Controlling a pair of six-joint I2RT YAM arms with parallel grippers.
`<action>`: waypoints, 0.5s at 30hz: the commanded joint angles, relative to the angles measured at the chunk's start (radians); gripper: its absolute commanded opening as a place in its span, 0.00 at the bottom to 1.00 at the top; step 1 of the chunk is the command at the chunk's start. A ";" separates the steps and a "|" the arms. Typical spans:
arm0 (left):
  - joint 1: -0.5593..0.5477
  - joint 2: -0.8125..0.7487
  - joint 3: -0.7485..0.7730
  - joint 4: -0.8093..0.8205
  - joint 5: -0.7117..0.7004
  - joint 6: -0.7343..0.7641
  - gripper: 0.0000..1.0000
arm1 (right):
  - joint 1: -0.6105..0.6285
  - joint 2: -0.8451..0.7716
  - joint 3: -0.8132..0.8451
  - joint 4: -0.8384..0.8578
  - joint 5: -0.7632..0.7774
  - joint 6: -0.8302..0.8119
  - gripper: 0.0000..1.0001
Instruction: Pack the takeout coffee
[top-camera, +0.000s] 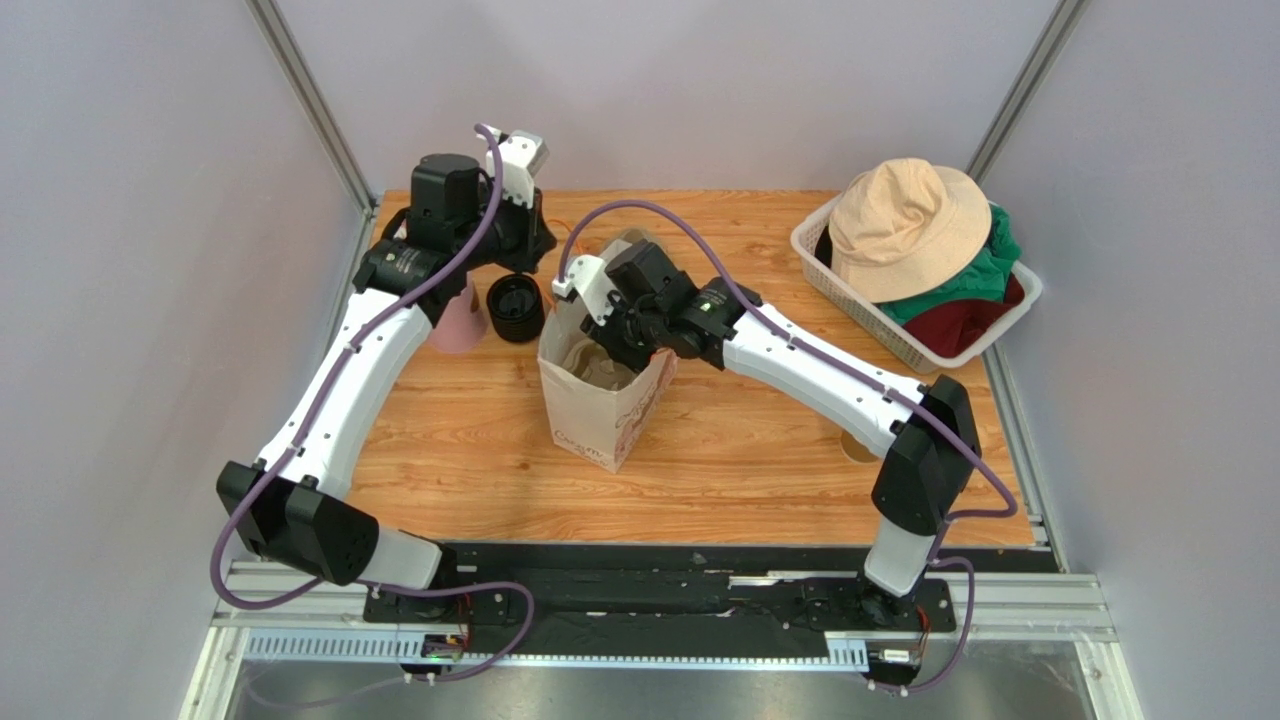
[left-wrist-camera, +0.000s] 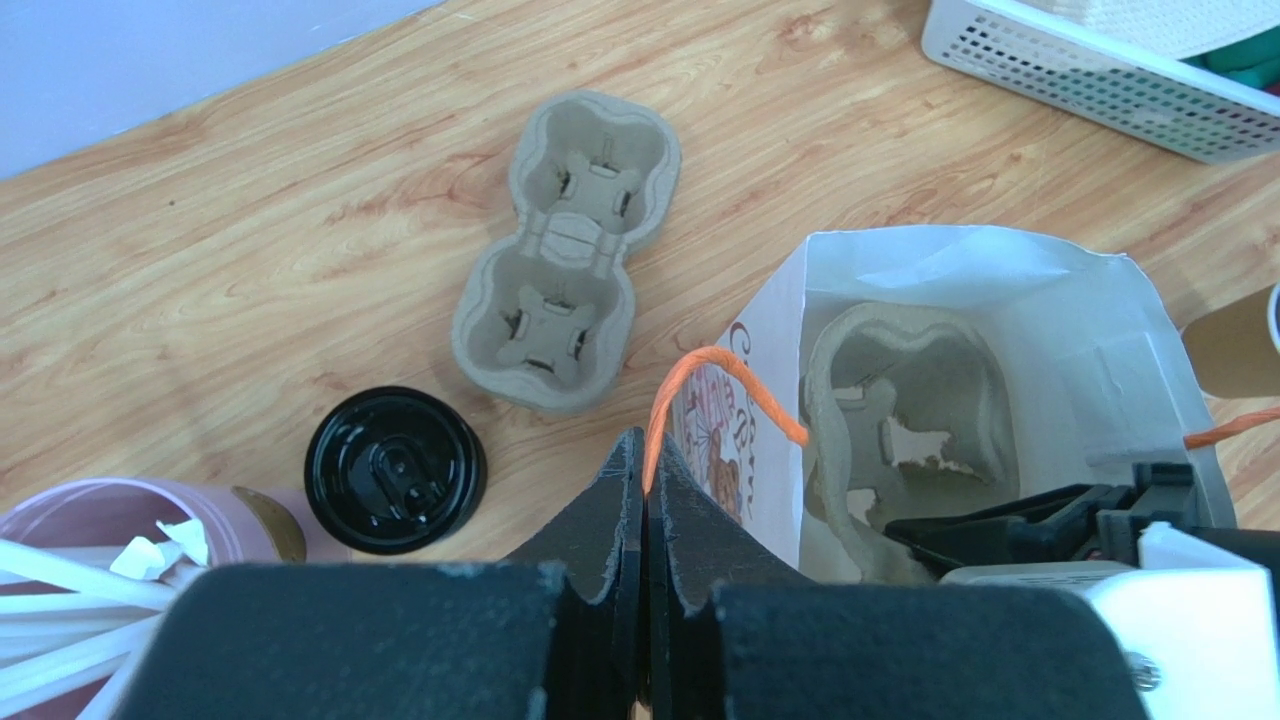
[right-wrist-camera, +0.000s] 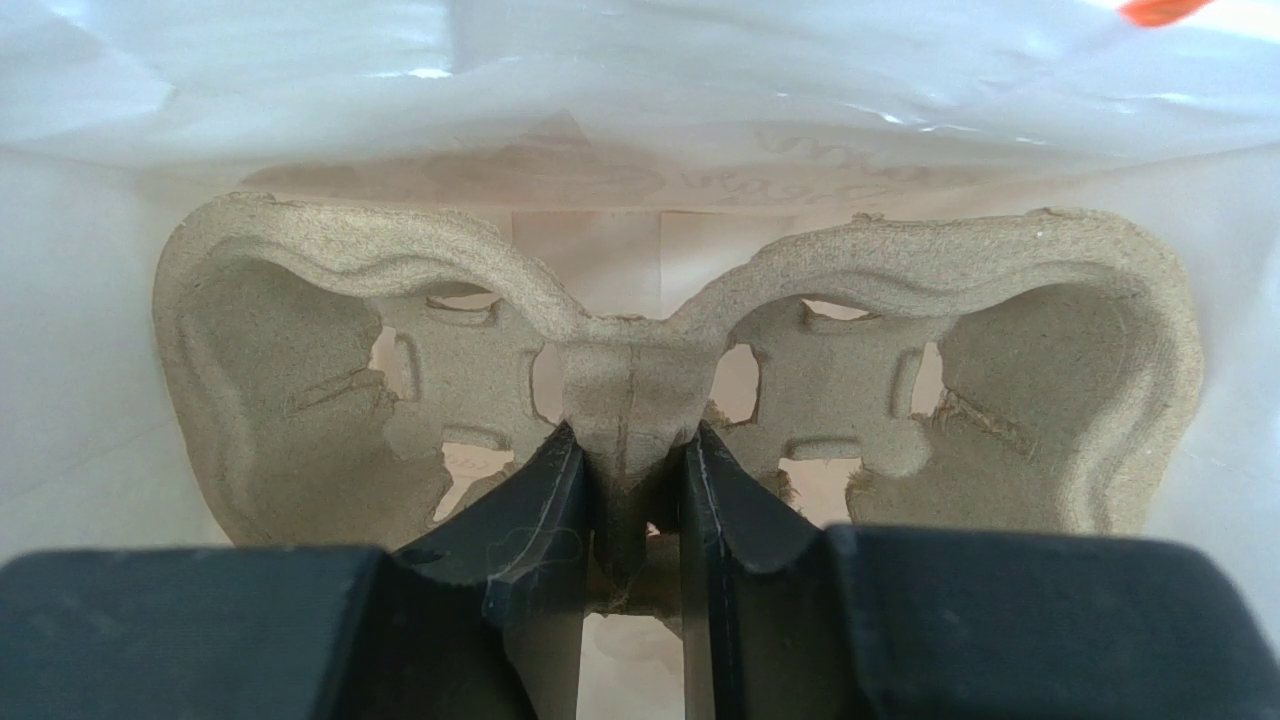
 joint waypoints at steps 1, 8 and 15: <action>0.000 -0.048 -0.021 0.048 -0.022 -0.022 0.00 | -0.001 0.001 0.007 0.002 -0.022 0.043 0.17; 0.000 -0.076 -0.042 0.061 -0.024 -0.033 0.00 | 0.000 0.025 0.026 -0.015 -0.008 0.068 0.17; 0.000 -0.114 -0.081 0.084 -0.037 -0.044 0.00 | 0.001 0.067 0.037 -0.027 0.010 0.088 0.17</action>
